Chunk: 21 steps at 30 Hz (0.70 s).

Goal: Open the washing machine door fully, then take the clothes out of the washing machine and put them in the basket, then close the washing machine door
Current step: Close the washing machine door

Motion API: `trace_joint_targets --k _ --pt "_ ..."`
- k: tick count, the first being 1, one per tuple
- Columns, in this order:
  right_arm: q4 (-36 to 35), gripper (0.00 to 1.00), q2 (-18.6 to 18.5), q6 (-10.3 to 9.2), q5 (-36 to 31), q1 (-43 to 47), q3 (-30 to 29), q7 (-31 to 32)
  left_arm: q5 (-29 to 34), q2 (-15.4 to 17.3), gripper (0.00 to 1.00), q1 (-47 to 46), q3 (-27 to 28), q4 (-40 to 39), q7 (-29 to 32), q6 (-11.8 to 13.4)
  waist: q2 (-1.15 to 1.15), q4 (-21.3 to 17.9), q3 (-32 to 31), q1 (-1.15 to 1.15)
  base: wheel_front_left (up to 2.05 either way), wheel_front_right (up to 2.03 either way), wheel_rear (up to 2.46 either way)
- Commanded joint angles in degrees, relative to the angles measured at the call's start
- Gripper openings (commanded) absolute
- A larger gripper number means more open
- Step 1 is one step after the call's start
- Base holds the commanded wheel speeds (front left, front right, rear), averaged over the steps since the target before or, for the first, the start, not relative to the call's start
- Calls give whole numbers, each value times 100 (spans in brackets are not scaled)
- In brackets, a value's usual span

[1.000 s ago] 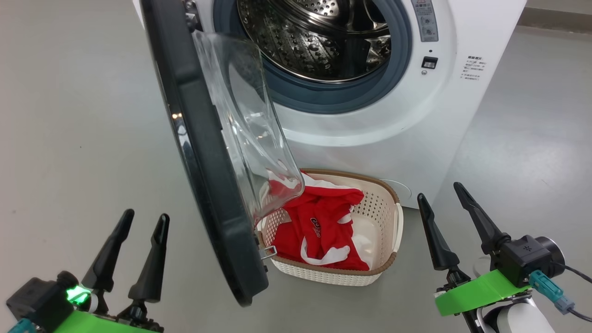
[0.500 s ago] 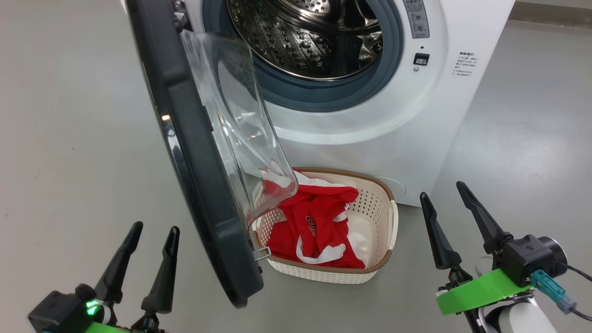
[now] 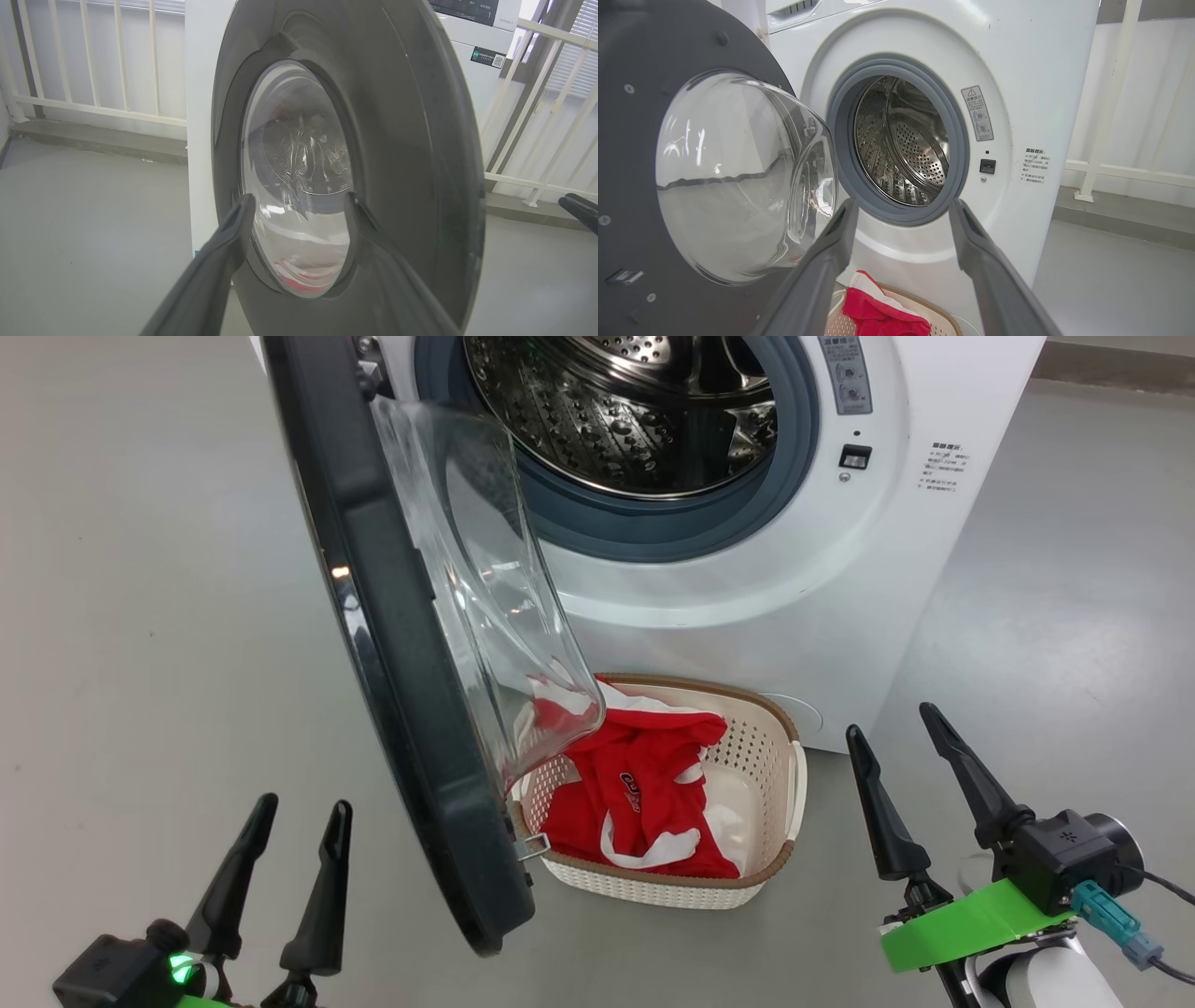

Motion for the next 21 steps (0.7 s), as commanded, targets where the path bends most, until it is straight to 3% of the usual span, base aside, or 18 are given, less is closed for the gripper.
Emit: trace_joint_targets --k 1,14,16,17,21 --pt "-158 100 -6 36 -2 -126 127 -37 40 69 100 -104 240 -108 -68 -16 0 1 6 0 0 0 0" --pt "-128 100 -6 36 -71 -114 157 -37 66 105 100 -244 187 -36 -68 -62 0 58 36 0 0 0 0" --pt "-115 100 -6 36 -81 -122 157 -37 60 148 24 -346 161 -43 -67 -68 0 71 45 0 0 0 0" --pt "-108 100 -6 36 -85 -130 158 -37 33 166 0 -405 167 -39 -60 -70 0 73 51 0 0 0 0" --pt "-86 100 -6 36 -90 -171 171 -37 -557 30 0 -654 308 -66 83 -82 0 61 75 0 0 0 0"
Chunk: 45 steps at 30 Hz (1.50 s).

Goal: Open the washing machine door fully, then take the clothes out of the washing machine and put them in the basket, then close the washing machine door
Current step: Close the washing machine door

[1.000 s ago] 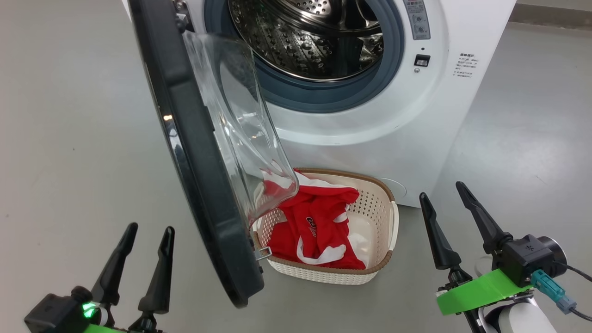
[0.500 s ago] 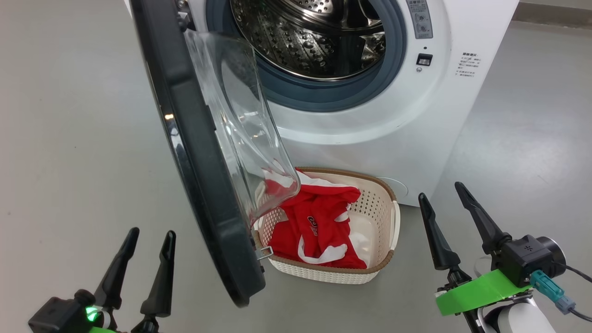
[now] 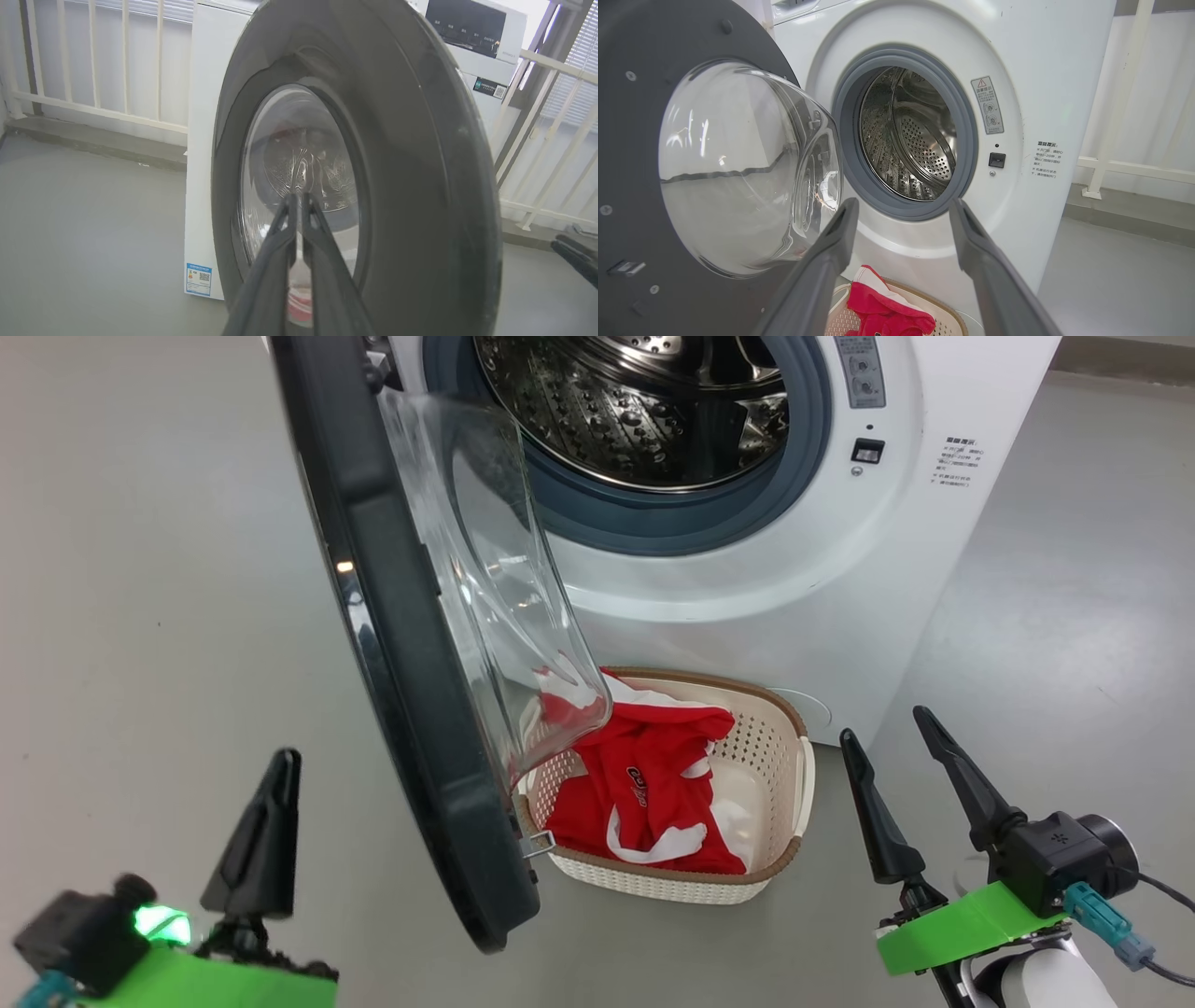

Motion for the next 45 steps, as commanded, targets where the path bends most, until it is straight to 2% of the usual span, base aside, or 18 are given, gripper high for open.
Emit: trace_joint_targets --k 1,7,12,13,16,19,23,26,32,45 --pt "-120 100 -7 36 -43 -171 128 -37 -109 82 0 -251 242 -141 10 -13 0 -7 7 0 0 0 0" --pt "-116 100 -7 36 -47 -196 141 -37 -1821 -183 0 -628 658 -453 480 -32 0 -69 62 0 0 0 0" --pt "-109 100 -7 36 -76 -230 122 -37 -3717 -459 0 -939 1048 -644 1209 -15 0 -131 108 0 0 0 0" --pt "-109 100 -7 36 -80 -236 120 -37 -4151 -523 0 -981 1100 -657 1437 71 0 -142 114 0 0 0 0" --pt "-107 100 -7 36 -92 -256 118 -37 -5205 -600 0 -1083 1261 -754 2074 536 0 -176 141 0 0 0 0" --pt "-118 100 -7 36 -100 -269 119 -37 -5868 -581 0 -1137 1371 -955 2564 992 0 -210 169 0 0 0 0" --pt "-124 100 -7 36 -86 -275 126 -37 -6581 -606 0 -1171 1496 -1296 3008 1403 0 -242 204 0 0 0 0" --pt "-125 100 -7 36 -70 -294 137 -37 -6852 -568 0 -1129 1466 -1532 3297 1576 0 -264 226 0 0 0 0" --pt "-136 100 -7 36 -47 -332 150 -37 -7160 -537 0 -939 1334 -1879 3726 1623 0 -333 269 0 0 0 0" --pt "-153 100 -7 36 -30 -454 166 -37 -7061 -546 0 -931 1223 -1860 3758 1624 0 -649 496 0 0 0 0"
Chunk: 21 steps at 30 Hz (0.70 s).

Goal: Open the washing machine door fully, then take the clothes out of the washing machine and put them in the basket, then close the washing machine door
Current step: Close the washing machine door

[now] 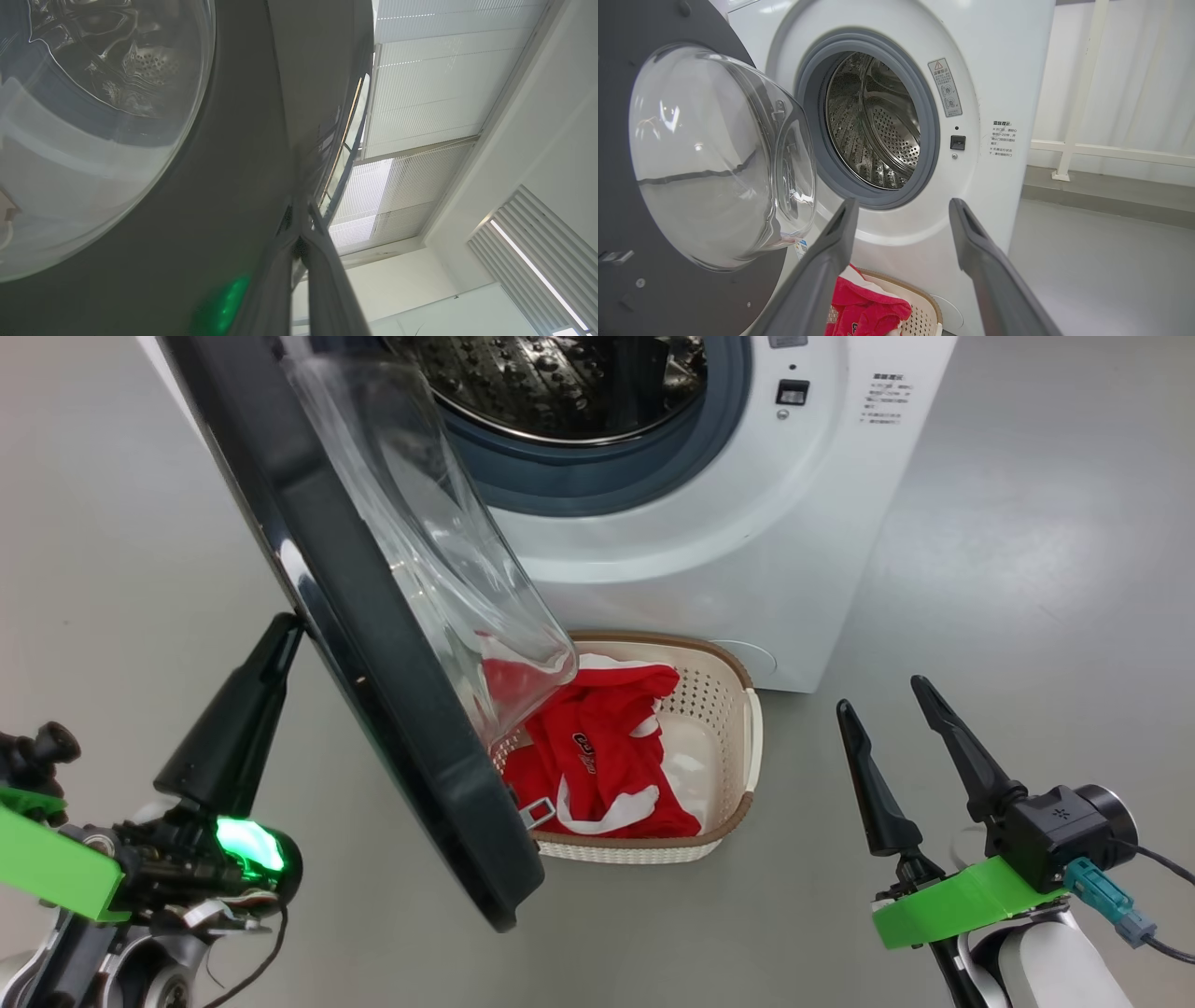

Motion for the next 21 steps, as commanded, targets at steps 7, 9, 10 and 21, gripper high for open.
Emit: trace_joint_targets --k 7,9,10,21 --pt "-165 100 -3 36 -10 -218 119 -37 41 56 0 -135 62 -22 32 -53 0 -375 128 0 0 0 0" --pt "-168 100 -3 36 -2 -222 121 -37 48 44 0 -165 54 4 22 -67 0 -460 138 0 0 0 0" --pt "-169 100 -3 36 2 -223 125 -37 51 40 0 -181 48 15 21 -75 0 -502 142 0 0 0 0" --pt "-200 100 -3 36 -1 -214 126 -37 -30 -73 0 -426 -1 240 -60 -142 0 -919 209 0 0 0 0"
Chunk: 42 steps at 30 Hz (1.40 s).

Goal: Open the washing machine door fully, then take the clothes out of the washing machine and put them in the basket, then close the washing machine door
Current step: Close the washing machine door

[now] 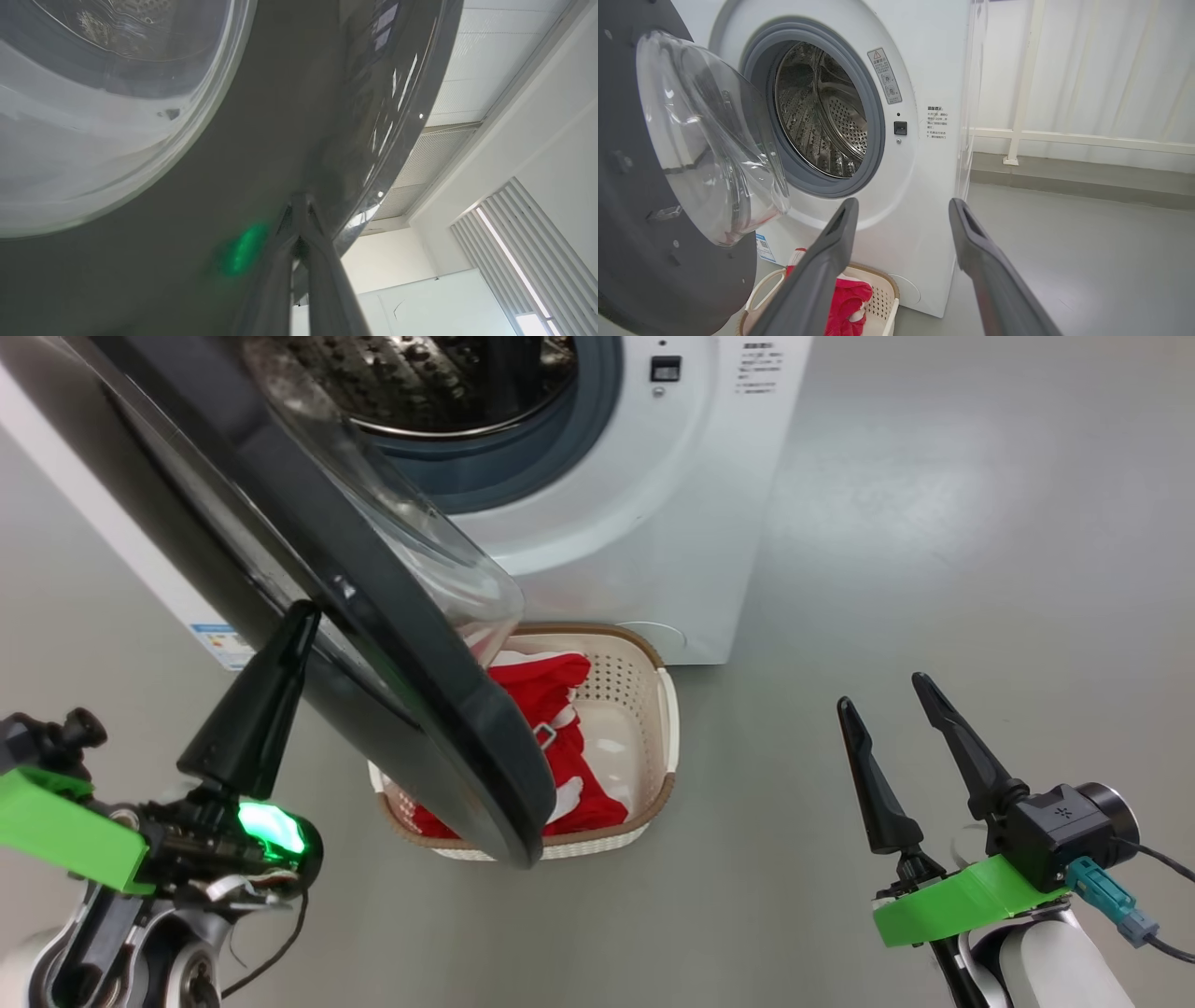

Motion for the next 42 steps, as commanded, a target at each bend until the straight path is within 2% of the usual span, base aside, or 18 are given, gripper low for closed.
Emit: trace_joint_targets --k 1,14,22,32,42 --pt "-169 100 -3 36 -2 -205 132 -37 -48 49 0 -238 113 -88 5 -61 0 -111 28 0 0 0 0" --pt "-192 100 -3 36 20 -245 157 -37 26 20 0 -829 96 400 -159 -85 0 -634 146 0 0 0 0" --pt "-204 100 -3 36 121 -249 153 -37 231 156 0 -1150 107 826 -195 -263 0 -961 229 0 0 0 0" --pt "-246 100 -3 36 149 -265 140 -37 263 207 0 -1552 147 1179 -196 -389 0 -1143 383 0 0 0 0" --pt "-298 100 -3 36 75 -356 130 -37 232 100 0 -2250 179 1714 -372 -616 0 -1095 611 0 0 0 0"
